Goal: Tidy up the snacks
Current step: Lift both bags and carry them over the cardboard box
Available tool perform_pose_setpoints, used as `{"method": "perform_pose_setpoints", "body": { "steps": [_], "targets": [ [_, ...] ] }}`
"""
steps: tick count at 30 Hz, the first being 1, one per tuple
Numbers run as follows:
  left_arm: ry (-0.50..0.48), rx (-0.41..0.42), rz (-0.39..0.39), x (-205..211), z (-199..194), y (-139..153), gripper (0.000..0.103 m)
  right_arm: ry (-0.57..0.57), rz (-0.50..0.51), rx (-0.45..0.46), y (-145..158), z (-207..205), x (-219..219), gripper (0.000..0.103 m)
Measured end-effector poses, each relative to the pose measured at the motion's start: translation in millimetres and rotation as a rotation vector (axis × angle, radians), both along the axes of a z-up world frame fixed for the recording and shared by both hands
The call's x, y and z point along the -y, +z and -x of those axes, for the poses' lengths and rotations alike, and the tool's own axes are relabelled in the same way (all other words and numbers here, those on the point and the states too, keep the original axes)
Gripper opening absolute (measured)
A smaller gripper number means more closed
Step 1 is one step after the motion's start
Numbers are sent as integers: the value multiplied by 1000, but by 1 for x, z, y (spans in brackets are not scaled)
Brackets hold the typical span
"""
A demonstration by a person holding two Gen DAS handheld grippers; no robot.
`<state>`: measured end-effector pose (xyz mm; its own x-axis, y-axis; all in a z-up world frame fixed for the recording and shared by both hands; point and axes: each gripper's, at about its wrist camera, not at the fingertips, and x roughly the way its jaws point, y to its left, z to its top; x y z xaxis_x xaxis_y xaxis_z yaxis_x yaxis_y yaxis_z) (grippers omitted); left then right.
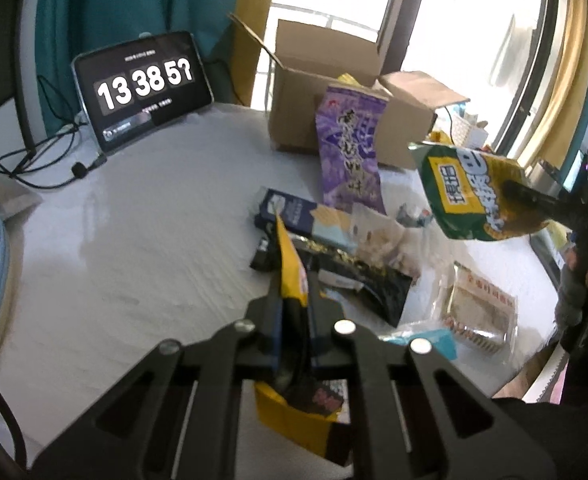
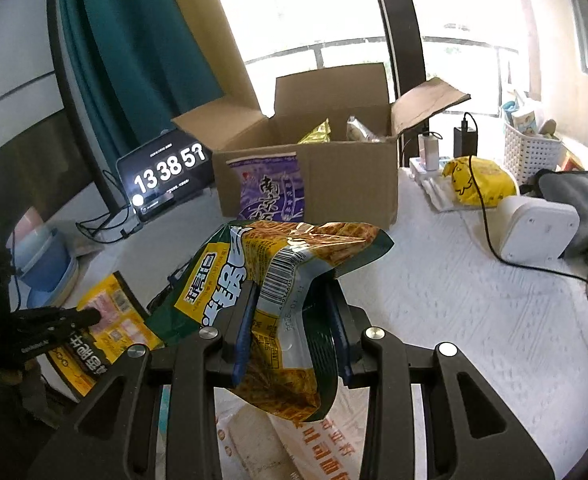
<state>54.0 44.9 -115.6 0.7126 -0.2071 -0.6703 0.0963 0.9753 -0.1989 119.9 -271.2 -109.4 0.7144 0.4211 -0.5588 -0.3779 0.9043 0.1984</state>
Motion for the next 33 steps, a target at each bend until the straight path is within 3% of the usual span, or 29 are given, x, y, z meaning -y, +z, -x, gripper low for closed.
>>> {"method": "perform_pose_setpoints", "body": {
  "steps": [12,33],
  "targets": [
    [48,127,-47,-10,-8,48,9,-5,-15,43,17,-18,10,36],
    [32,405,-52,-1,-79,127,9,-30,-5,125,52,-61,20,36]
  ]
}}
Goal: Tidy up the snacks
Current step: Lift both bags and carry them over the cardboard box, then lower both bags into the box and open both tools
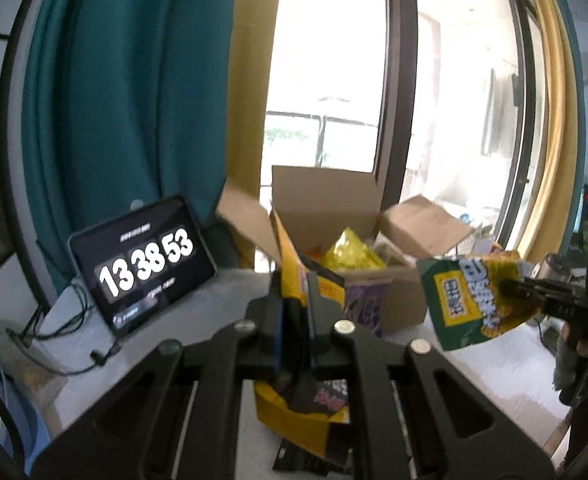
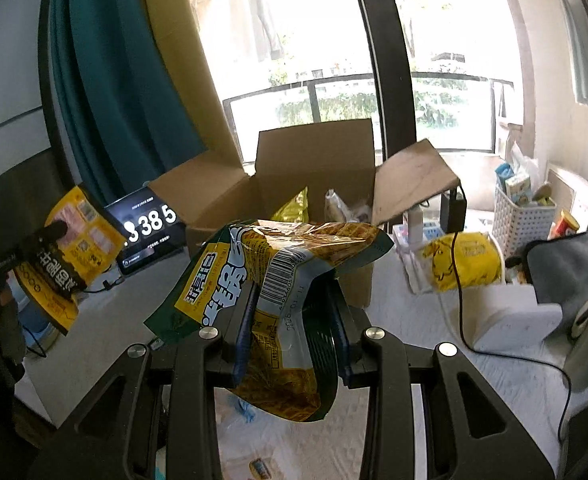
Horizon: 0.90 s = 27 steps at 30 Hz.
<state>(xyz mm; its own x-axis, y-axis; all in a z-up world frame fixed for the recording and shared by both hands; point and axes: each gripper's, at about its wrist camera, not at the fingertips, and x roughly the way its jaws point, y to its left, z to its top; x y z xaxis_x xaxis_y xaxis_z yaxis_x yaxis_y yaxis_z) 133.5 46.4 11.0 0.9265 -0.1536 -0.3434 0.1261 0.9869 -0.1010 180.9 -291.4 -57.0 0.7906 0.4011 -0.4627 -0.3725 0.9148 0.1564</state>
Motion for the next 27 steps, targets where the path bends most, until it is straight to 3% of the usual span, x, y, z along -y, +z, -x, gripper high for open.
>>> {"method": "perform_pose_setpoints", "body": {
  "steps": [18,27],
  "targets": [
    [-92,150,-33,26,-73,37,9,-10,40,89,36,-54,-27,36],
    [-75,199,-41,31,-113,40,9,-62,49,129,54,-93,-36,36]
  ]
}}
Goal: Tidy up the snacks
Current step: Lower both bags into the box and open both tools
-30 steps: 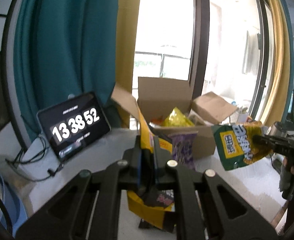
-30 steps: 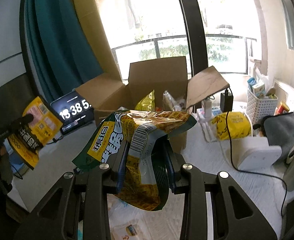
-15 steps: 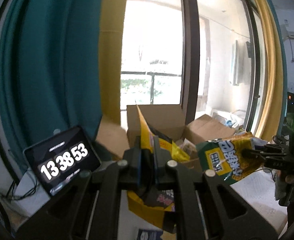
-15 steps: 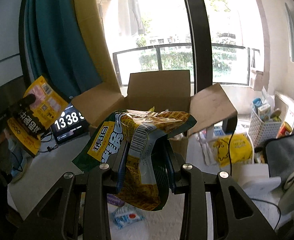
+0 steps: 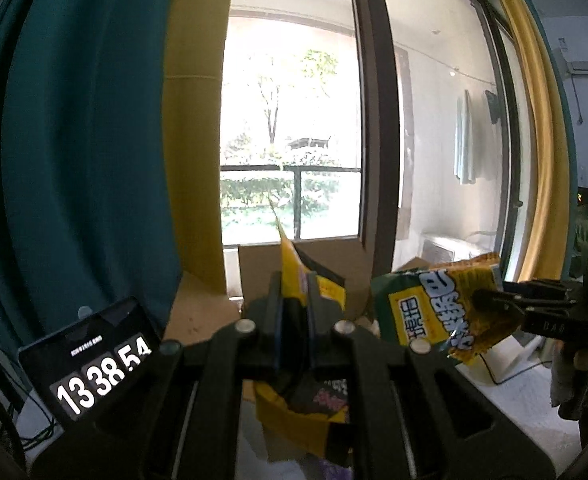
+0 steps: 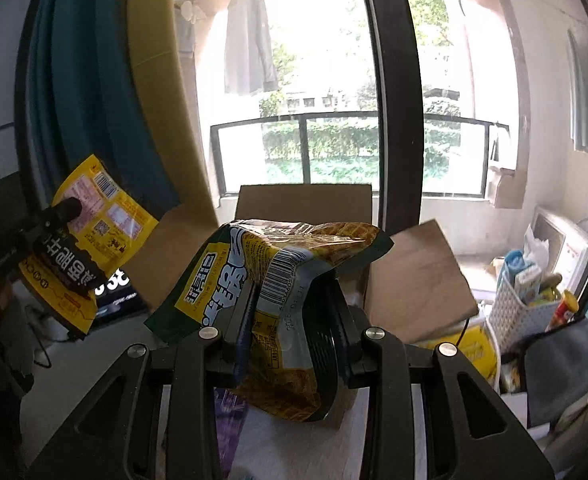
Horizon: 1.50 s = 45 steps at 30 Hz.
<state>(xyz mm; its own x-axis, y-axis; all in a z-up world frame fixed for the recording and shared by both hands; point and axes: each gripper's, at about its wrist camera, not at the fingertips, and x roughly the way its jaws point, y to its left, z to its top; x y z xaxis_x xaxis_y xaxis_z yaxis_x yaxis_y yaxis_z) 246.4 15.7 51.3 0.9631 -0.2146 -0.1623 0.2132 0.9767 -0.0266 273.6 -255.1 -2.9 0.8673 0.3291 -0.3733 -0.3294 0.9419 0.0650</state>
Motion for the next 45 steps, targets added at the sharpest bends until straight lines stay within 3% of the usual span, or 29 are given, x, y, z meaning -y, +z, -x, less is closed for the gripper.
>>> {"method": "perform_pose_setpoints", "body": {
  "steps": [14,28,32,35,38,39,40,42,45],
  "targets": [
    [7,105,22,-3,-44,2,9,-53,0,24,9,-72,-36,36],
    [-2,15,79,-4,-124,-9,9,-48,-64,-75,-4,-152,-65,36],
    [12,-23,36,1,-145,-11,9,-35,-51,-93,-2,-171,-77,36],
    [1,-112,5,7,-168,-16,12,-10,-89,-198,-10,-197,-78,38],
    [33,-122,5,6,-171,-20,22,-35,-118,-199,-10,-198,-69,46],
    [37,-122,10,5,-171,-21,30,-38,-120,-196,-10,-195,-66,46],
    [33,-123,22,2,-170,-21,46,-40,-123,-197,-11,-193,-62,46],
    [28,-119,38,0,-167,-21,62,-52,-128,-203,-13,-187,-55,46],
    [38,-107,43,-3,-159,-16,62,-59,-120,-204,-12,-178,-51,46]
  ]
}}
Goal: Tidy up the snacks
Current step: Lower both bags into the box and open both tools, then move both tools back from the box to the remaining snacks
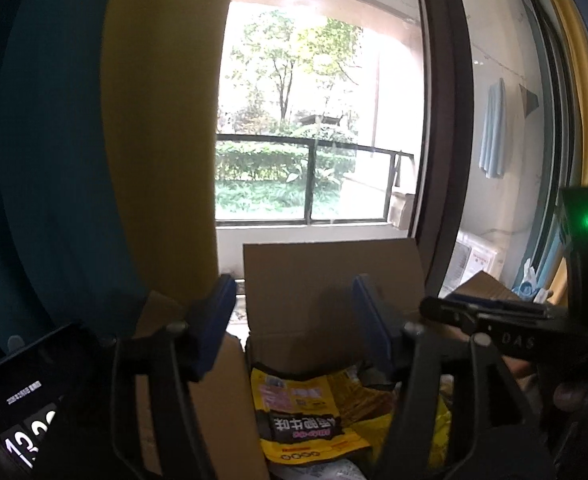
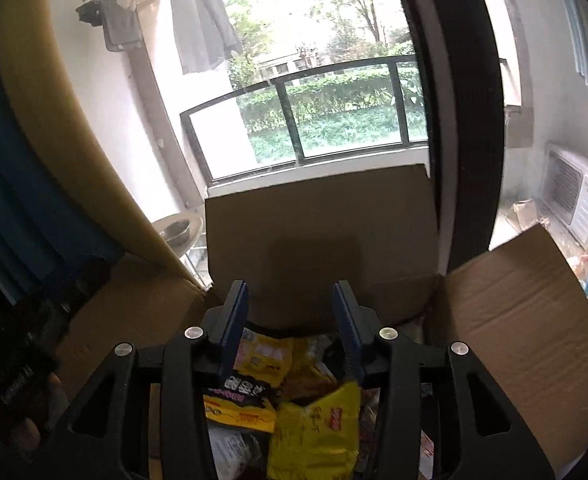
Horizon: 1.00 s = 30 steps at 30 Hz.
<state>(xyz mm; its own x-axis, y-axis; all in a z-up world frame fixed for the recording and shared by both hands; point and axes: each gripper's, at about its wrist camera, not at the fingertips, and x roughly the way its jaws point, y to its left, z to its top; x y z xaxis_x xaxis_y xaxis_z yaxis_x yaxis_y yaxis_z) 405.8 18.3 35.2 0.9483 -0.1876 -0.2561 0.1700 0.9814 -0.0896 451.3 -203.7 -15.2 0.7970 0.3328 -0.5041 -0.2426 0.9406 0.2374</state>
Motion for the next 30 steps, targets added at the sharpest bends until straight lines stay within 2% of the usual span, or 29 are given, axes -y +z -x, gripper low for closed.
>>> {"method": "perform_pose_setpoints", "body": {
  "steps": [10,17,21,30],
  "targets": [
    [-28,16,-5,8,35,11,62,-4,23,22,7,42,13,46],
    [-57,-12,-15,16,66,15,64,17,51,43,11,87,17,46],
    [-92,-25,-21,24,88,10,72,43,84,48,11,113,14,46],
    [-148,-58,-25,34,140,-1,73,88,141,45,-2,175,21,46]
  ]
}}
